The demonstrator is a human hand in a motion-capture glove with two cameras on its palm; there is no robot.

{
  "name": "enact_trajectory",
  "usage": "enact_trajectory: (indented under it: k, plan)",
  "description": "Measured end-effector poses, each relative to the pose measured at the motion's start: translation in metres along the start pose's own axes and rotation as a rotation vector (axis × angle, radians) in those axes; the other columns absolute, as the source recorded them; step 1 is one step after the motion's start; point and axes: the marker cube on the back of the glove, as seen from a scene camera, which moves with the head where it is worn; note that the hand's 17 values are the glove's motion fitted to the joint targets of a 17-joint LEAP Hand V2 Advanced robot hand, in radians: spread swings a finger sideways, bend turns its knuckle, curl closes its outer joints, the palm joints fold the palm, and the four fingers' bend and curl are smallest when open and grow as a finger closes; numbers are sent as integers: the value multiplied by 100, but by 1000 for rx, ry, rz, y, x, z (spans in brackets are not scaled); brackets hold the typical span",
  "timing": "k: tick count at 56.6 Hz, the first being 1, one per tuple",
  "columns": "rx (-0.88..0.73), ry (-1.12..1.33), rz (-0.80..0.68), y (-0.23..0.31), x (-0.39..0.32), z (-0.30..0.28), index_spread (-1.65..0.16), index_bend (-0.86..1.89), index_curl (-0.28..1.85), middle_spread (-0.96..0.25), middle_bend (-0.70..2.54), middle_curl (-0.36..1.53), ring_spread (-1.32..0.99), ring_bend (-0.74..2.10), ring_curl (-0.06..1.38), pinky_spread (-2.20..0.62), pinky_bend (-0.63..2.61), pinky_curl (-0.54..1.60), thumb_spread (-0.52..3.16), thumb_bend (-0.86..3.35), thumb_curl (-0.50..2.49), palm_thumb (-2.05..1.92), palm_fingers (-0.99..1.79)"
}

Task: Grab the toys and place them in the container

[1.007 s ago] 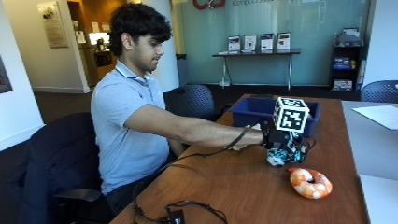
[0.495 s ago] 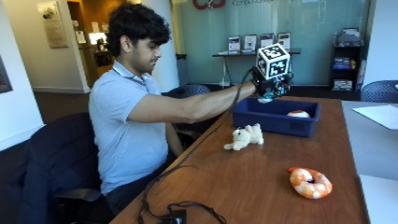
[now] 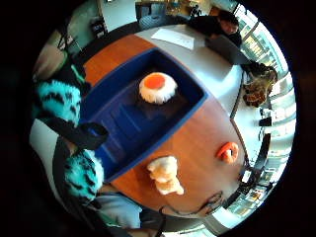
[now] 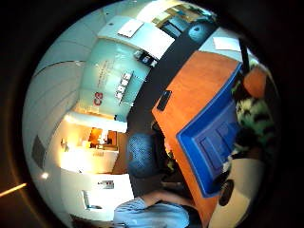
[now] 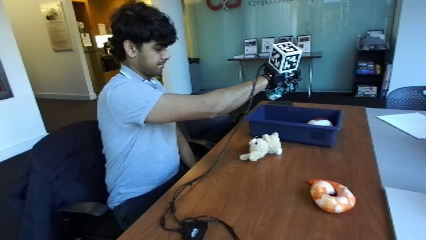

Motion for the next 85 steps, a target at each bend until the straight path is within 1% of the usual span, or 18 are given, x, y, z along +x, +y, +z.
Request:
enact_trajectory:
  k: [3,4,6,7,8,9,10,14,17,30,45,51,55,57,61,64,73,85]
  plan:
    - [-94,0,11,3,0,5,-18,27,49,-6,33,55,-25,63,55,-39,106,41,77,34,112,86,78]
    - [-112,1,13,4,1,6,-19,18,46,-6,27,53,-24,61,54,-39,110,42,81,33,111,83,63]
    - [-133,7,17,7,3,6,-21,11,46,-5,23,53,-22,59,55,-37,118,45,91,35,110,80,51]
    - [-139,13,19,8,4,6,-23,15,46,-3,16,51,-17,39,50,-33,123,46,100,32,107,69,18]
    - [-144,22,22,10,6,6,-23,18,49,-2,18,52,-15,41,55,-32,127,49,104,32,105,66,15]
    - [-149,34,25,12,8,5,-24,19,49,-1,15,50,-13,31,52,-27,129,50,108,24,101,53,2]
    - [-155,47,28,15,11,4,-25,20,49,-1,15,50,-11,27,52,-25,131,50,112,22,98,48,1]
    - [-177,122,46,29,27,-1,-27,20,44,1,13,44,-7,17,42,-18,132,46,124,14,88,30,2]
    - [-180,174,67,42,42,-5,-29,20,44,2,14,42,-4,17,38,-13,131,44,130,10,81,23,1]
    - [-236,299,151,115,106,1,-32,21,44,3,16,37,2,21,38,-2,126,39,146,8,63,16,0]
    - [-403,401,248,185,165,67,-33,14,39,4,16,33,2,29,40,-5,134,39,155,11,52,20,2]
    - [-423,385,259,189,173,96,-32,7,34,4,17,33,1,37,42,-14,145,41,157,12,49,22,2]
    - [-388,371,233,191,178,105,-32,-11,22,4,22,34,-4,66,48,-23,156,42,162,17,49,29,18]
    - [-358,367,224,190,178,108,-32,-11,17,4,23,35,-6,78,50,-25,158,41,163,20,49,32,21]
    - [-311,321,203,186,177,111,-31,7,16,4,23,36,-13,101,56,-29,151,39,166,30,51,44,41]
    - [-290,268,198,184,178,109,-30,18,18,4,20,37,-17,109,59,-31,146,38,163,37,55,56,50]
    - [-185,134,220,173,184,80,-26,27,25,3,19,39,-21,111,63,-31,136,36,149,44,66,76,60]
    - [-22,106,251,133,169,-5,-24,30,33,2,18,43,-24,108,63,-30,130,37,130,40,77,85,65]
